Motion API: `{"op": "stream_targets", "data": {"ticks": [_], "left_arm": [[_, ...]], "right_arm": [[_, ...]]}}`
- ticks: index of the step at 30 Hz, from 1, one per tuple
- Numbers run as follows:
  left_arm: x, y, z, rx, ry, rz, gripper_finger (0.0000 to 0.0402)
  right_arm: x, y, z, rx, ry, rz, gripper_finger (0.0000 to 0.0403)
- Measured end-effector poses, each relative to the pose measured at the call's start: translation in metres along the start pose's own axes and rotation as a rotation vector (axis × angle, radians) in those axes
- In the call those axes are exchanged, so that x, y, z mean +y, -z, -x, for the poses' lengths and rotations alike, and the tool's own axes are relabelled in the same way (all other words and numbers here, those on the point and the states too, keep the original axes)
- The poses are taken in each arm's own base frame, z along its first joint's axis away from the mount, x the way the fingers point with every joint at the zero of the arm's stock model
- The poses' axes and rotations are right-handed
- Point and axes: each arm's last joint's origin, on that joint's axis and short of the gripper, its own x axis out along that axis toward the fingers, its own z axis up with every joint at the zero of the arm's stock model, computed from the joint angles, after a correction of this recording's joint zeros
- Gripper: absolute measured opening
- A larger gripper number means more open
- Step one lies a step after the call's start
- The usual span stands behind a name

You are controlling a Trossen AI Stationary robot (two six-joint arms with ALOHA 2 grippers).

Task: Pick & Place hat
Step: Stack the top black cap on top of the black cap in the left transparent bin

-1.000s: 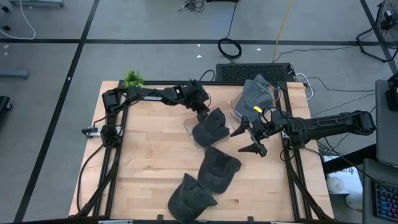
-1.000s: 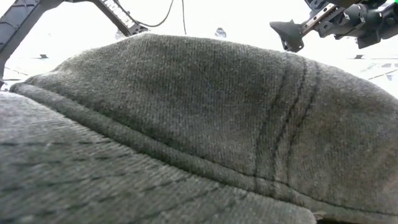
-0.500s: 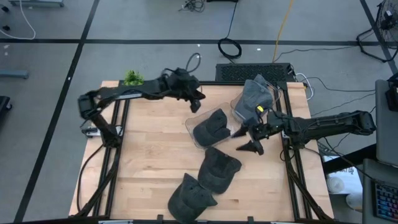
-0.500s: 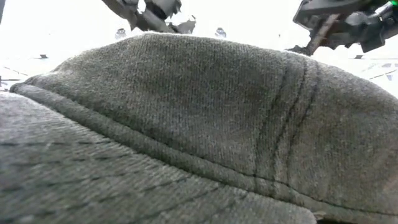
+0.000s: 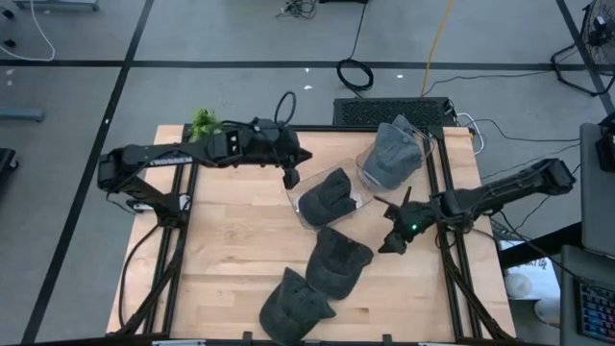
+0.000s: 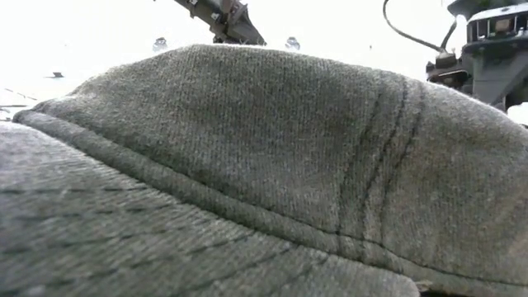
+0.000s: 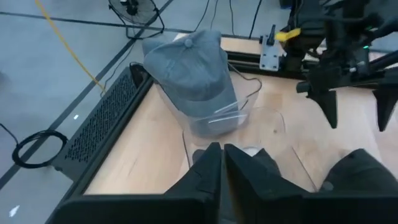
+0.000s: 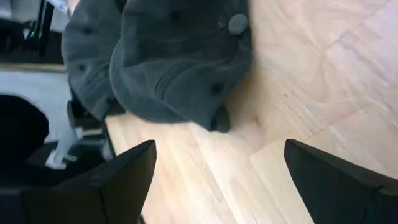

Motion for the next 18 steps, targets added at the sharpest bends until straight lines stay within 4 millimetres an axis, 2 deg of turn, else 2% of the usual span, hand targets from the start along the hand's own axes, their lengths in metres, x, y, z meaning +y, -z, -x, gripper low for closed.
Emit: {"op": "stream_targets", "data": {"ticks": [4, 11, 15, 18], "left_arm": [[-0.006, 0.000, -0.001, 0.003, -0.010, -0.009, 0.0031], [-0.011, -0.005, 0.000, -0.050, -0.010, -0.020, 0.0031], [-0.010, -0.003, 0.000, -0.030, -0.049, -0.011, 0.0045], [-0.009, -0.002, 0.000, -0.020, -0.079, -0.005, 0.0081]], "right_arm": [[-0.009, 0.009, -0.013, -0.050, 0.002, -0.065, 0.0345], [-0.034, 0.019, -0.040, -0.173, -0.141, -0.127, 0.0345], [-0.034, 0.016, -0.049, -0.193, -0.145, -0.098, 0.0345], [-0.026, 0.012, -0.060, -0.146, -0.139, -0.054, 0.0345]]}}
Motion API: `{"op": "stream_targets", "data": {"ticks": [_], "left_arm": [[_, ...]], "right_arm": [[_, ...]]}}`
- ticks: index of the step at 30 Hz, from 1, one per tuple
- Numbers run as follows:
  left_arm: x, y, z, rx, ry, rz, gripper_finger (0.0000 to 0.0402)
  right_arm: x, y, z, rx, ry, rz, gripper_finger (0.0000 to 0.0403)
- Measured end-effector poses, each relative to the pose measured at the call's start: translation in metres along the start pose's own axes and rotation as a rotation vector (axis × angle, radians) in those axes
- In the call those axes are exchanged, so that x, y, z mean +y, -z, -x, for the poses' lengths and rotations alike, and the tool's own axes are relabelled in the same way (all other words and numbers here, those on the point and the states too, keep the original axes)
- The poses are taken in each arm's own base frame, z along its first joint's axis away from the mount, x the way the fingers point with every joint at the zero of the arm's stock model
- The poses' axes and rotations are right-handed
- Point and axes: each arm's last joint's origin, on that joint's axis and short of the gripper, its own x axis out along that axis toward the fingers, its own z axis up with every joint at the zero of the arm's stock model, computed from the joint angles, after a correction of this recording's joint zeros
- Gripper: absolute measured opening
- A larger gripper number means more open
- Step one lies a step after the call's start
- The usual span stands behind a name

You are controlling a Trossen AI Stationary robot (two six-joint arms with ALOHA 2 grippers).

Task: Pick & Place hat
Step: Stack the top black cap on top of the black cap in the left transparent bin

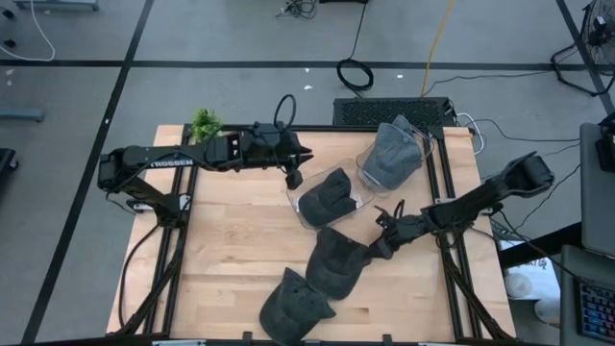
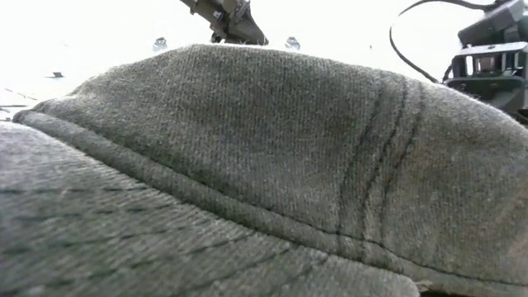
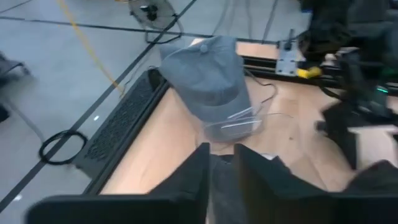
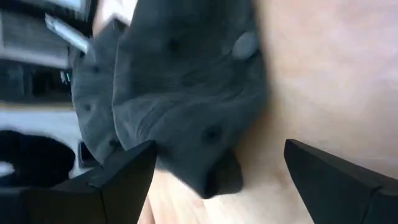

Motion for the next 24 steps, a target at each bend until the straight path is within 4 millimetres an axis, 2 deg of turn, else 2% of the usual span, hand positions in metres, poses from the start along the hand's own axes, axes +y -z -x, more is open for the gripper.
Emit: {"op": "stream_targets", "data": {"ticks": [5, 11, 18, 21, 24], "left_arm": [[0.002, 0.001, 0.000, 0.006, -0.053, 0.019, 0.0152], [0.001, 0.001, 0.000, 0.011, -0.046, 0.018, 0.0203], [0.001, 0.006, 0.000, 0.057, -0.046, 0.031, 0.0214], [0.001, 0.007, 0.000, 0.065, -0.046, 0.033, 0.0209], [0.001, 0.007, 0.000, 0.070, -0.045, 0.035, 0.0203]], "right_arm": [[0.010, -0.004, -0.018, 0.073, -0.020, 0.073, 0.0345], [0.022, -0.013, -0.020, 0.043, -0.184, 0.119, 0.0345], [0.046, -0.022, -0.011, 0.060, -0.503, 0.220, 0.0345], [0.048, -0.022, -0.009, 0.074, -0.536, 0.230, 0.0345], [0.042, -0.021, -0.013, 0.097, -0.460, 0.188, 0.0345]]}}
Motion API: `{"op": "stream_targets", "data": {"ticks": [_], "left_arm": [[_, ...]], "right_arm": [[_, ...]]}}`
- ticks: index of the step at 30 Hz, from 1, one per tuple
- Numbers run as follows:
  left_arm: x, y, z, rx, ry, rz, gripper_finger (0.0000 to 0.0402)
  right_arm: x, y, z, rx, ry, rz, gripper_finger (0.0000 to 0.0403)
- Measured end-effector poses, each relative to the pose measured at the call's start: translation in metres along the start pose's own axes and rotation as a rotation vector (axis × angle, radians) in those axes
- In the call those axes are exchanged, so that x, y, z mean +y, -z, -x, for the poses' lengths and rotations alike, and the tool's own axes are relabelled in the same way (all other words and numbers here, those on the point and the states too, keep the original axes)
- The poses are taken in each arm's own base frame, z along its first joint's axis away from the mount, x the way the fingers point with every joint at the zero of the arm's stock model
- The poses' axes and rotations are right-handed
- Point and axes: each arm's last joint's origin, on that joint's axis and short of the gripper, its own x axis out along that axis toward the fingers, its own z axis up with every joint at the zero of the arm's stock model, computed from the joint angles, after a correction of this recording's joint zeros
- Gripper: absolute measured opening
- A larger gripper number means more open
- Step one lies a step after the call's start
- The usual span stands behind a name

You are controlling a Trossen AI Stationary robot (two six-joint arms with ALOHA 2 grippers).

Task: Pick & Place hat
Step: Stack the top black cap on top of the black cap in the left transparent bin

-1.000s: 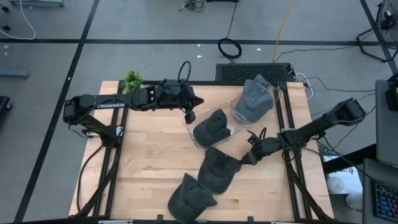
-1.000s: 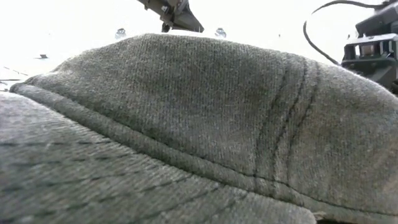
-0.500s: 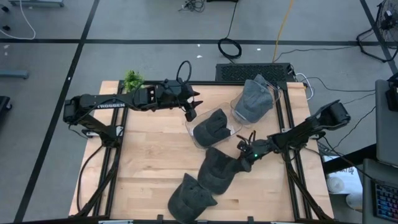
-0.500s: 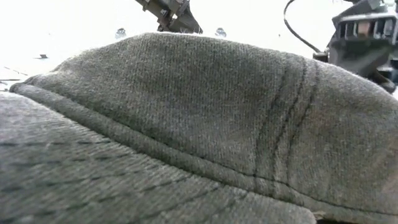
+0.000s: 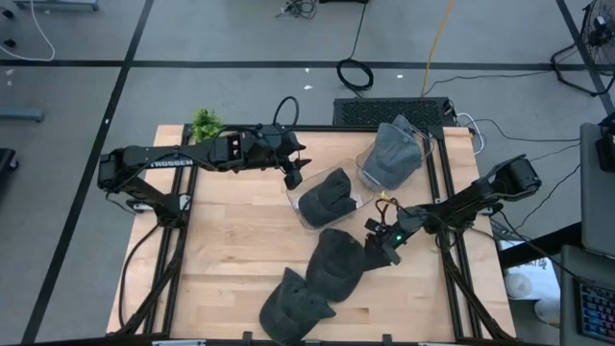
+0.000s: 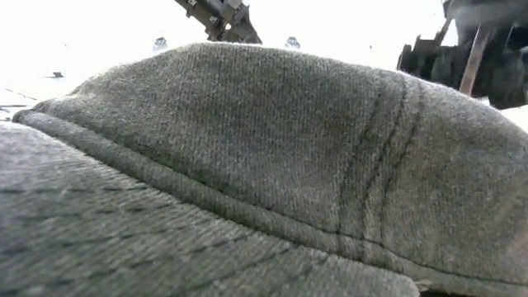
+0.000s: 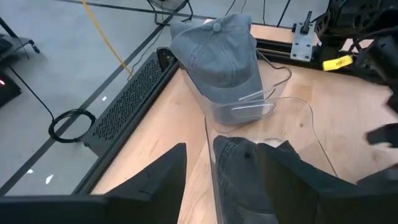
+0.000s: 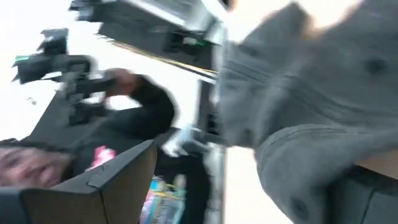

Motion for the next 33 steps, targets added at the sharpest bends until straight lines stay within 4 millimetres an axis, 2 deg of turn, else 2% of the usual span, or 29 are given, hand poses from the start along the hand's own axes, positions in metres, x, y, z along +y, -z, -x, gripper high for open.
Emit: {"op": "stream_targets", "data": {"ticks": [6, 13, 16, 21, 25, 33], "left_arm": [[0.000, 0.000, 0.000, 0.004, 0.000, -0.001, 0.0194], [0.000, 0.000, 0.000, 0.004, 0.000, -0.001, 0.0197], [0.000, 0.000, 0.000, 0.004, 0.000, -0.001, 0.0198], [0.000, 0.000, 0.000, 0.004, 0.000, -0.001, 0.0198], [0.000, 0.000, 0.000, 0.004, 0.000, 0.000, 0.0198], [0.000, 0.001, 0.000, 0.006, 0.000, 0.011, 0.0198]], "right_arm": [[-0.031, 0.003, 0.008, -0.021, 0.330, -0.147, 0.0345], [-0.039, -0.008, 0.016, -0.051, 0.355, -0.168, 0.0345], [-0.043, -0.009, 0.010, 0.009, 0.352, -0.192, 0.0345], [-0.046, -0.017, -0.013, 0.151, 0.315, -0.205, 0.0345], [-0.046, -0.029, -0.028, 0.201, 0.228, -0.155, 0.0345], [-0.027, -0.051, -0.029, 0.171, -0.041, -0.027, 0.0345]]}}
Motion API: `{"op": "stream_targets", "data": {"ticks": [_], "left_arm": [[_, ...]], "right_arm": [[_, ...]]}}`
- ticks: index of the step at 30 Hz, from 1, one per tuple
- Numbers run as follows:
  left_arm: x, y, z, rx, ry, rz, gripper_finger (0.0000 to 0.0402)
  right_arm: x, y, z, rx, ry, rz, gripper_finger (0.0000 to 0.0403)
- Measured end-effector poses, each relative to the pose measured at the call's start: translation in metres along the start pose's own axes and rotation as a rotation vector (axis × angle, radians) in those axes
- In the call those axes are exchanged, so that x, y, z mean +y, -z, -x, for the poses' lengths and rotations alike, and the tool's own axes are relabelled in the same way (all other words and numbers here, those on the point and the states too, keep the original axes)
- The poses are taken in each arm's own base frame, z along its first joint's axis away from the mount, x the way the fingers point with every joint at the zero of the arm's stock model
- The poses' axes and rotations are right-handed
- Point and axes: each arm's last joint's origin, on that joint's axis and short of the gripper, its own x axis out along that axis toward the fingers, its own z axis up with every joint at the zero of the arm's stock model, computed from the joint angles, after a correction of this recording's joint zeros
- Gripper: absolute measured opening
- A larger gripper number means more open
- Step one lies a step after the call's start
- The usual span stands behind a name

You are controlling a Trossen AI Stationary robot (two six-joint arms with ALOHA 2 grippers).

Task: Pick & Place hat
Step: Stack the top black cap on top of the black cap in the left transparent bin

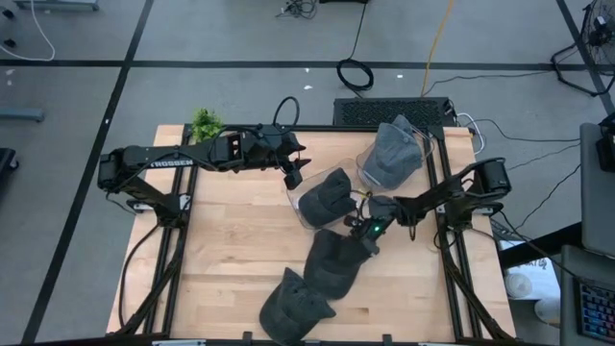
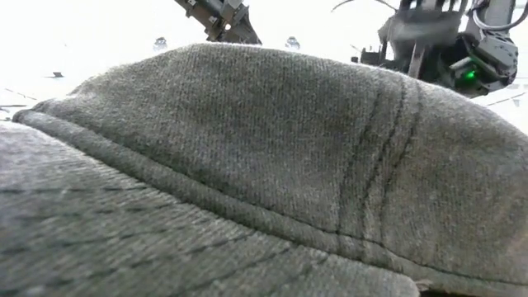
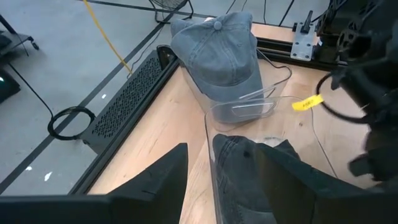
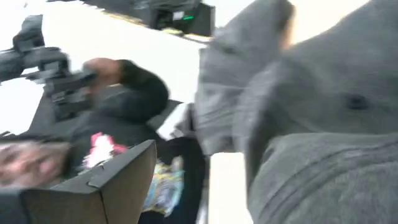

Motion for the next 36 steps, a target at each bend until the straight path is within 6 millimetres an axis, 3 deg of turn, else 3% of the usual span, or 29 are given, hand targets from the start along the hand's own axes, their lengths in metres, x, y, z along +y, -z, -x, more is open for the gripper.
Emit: {"op": "stream_targets", "data": {"ticks": [6, 14, 18, 25, 31, 36], "left_arm": [[0.000, 0.000, 0.000, 0.003, 0.000, 0.000, 0.0198], [0.000, 0.000, 0.000, 0.004, 0.000, 0.003, 0.0198], [0.000, 0.001, 0.000, 0.004, 0.000, 0.003, 0.0198], [0.000, 0.001, 0.000, 0.004, 0.000, 0.002, 0.0198], [0.000, 0.001, 0.000, 0.005, 0.000, 0.002, 0.0198], [0.000, 0.001, 0.000, 0.007, -0.001, 0.001, 0.0198]], "right_arm": [[0.026, -0.005, 0.003, 0.010, -0.172, 0.106, 0.0345], [0.034, -0.005, 0.003, 0.005, -0.200, 0.146, 0.0325], [0.034, -0.002, 0.002, 0.017, -0.198, 0.173, 0.0250], [0.033, 0.000, 0.001, 0.049, -0.200, 0.217, 0.0027], [0.058, -0.005, 0.009, -0.003, -0.324, 0.330, 0.0003], [0.089, -0.015, 0.030, -0.092, -0.397, 0.480, 0.0001]]}}
